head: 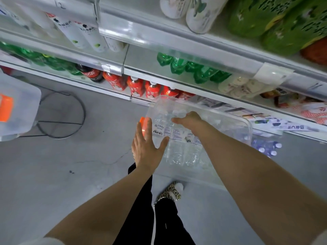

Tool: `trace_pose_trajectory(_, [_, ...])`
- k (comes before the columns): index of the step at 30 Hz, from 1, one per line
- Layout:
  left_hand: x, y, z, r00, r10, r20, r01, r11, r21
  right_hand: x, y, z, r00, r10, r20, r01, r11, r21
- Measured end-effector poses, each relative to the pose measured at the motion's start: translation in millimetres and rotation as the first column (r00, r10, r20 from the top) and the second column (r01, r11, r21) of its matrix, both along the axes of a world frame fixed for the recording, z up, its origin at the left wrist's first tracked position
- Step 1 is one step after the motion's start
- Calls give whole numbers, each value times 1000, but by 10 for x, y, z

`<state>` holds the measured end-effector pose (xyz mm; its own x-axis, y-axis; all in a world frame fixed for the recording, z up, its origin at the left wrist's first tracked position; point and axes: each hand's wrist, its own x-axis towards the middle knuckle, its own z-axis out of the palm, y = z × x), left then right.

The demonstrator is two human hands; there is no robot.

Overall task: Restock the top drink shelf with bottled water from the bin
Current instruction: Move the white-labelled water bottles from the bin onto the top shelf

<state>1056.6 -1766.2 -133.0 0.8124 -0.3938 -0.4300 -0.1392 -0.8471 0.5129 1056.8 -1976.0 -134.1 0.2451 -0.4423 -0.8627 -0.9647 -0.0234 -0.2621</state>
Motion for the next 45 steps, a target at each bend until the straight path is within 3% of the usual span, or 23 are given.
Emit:
trace_pose_trajectory(3, [-4,-1,-17,1000,1,10,-1,1000,15,21,78,-48,999,-6,35,6,1000,21])
trace_pose_trajectory(10, [-14,-4,-18,1000,-1,4,1,1000,19,-248,-78,-126,943,-322,81,281,903,324])
trace_pose_trajectory(15, [-20,-8,-32,1000,-9,8,9,999,36,-371,-131,-139,929,-355,105,278,855,438])
trace_pose_trajectory(25, [-23,1,-57,1000,-7,21,7,1000,25,-281,-7,-110,958,-257,130,208,929,307])
trace_pose_trajectory(30, [-25,4,-82,1000,-4,16,3,1000,25,-284,-4,-106,956,-271,110,223,919,325])
trace_pose_trajectory(34, [-30,2,-94,1000,2,15,-3,1000,25,-263,180,-115,981,-110,157,88,986,140])
trace_pose_trajectory(37, [-30,-6,-92,1000,13,15,-14,999,29,-270,308,-169,973,-75,219,81,997,-20])
trace_pose_trajectory(45, [-13,-1,-32,1000,20,-16,-20,1000,5,-415,98,-55,978,-93,186,95,995,0])
